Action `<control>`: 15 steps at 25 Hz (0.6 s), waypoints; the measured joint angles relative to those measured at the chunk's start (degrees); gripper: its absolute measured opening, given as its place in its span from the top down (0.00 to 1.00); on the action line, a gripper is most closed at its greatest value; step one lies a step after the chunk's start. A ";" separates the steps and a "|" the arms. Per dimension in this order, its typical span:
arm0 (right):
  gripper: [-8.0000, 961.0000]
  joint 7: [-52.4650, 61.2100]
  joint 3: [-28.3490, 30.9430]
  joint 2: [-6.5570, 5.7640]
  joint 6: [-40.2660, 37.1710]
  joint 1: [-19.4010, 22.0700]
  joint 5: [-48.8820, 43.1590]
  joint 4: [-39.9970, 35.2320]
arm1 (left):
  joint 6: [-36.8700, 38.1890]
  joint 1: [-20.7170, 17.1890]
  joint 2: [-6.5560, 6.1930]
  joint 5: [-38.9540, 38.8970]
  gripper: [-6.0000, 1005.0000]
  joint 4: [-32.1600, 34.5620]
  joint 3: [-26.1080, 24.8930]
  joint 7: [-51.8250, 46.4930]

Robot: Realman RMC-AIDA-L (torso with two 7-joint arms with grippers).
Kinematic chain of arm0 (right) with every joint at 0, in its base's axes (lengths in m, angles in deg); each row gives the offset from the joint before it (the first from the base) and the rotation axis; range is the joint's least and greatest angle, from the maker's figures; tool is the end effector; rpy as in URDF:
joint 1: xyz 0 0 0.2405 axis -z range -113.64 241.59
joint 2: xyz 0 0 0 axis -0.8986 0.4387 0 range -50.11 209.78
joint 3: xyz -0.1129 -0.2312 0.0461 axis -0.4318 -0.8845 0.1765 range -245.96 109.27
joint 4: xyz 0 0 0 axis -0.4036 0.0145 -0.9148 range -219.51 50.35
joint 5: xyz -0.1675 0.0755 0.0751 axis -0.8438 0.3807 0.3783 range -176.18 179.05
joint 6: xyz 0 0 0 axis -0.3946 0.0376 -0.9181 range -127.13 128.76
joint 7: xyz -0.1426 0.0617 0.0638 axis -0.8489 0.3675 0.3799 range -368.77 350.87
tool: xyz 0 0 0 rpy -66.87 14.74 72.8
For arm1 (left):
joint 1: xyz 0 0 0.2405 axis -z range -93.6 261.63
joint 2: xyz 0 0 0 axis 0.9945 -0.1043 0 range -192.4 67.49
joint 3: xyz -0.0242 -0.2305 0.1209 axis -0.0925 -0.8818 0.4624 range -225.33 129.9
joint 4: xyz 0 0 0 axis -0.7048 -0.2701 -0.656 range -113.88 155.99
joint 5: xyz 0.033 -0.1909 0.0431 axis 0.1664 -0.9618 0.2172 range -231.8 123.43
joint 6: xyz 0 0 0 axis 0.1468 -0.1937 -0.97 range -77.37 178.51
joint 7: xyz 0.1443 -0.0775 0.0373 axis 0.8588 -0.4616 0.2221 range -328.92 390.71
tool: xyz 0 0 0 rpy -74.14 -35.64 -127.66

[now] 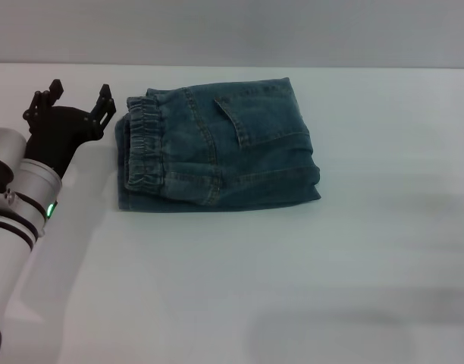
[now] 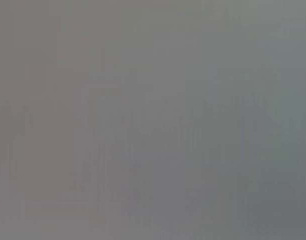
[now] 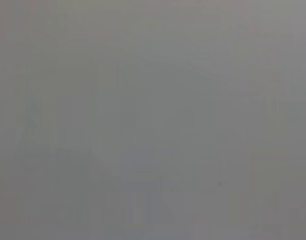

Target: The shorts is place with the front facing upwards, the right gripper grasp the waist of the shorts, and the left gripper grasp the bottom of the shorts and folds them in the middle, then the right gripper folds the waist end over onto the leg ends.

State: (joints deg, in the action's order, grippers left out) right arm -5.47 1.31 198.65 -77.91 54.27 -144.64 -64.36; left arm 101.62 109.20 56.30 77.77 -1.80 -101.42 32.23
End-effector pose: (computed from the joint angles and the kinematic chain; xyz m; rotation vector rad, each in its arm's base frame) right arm 0.3407 0.2887 0.0448 -1.3026 0.4057 0.7584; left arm -0.2931 0.3783 -0.0382 -1.6550 -0.6020 -0.6293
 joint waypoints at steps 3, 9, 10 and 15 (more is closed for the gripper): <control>0.32 0.03 0.10 0.01 0.01 -0.03 0.03 -0.12 | 0.10 0.10 0.00 0.04 0.21 0.01 0.06 0.07; 0.24 0.07 0.04 0.07 -0.02 0.13 0.08 -0.04 | 1.82 0.30 -0.02 0.07 0.21 0.52 -0.07 0.17; 0.22 0.07 -0.02 0.10 -0.04 0.17 0.09 0.00 | 2.25 0.27 -0.02 0.08 0.21 0.54 0.01 0.18; 0.17 1.13 -0.32 0.12 0.32 0.15 0.10 -0.33 | 3.88 0.05 -0.02 0.39 0.20 0.59 0.41 0.47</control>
State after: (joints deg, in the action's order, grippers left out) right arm -4.34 0.98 198.77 -77.59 54.41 -144.54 -64.70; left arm 105.51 109.25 56.28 78.17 -1.22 -101.01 32.70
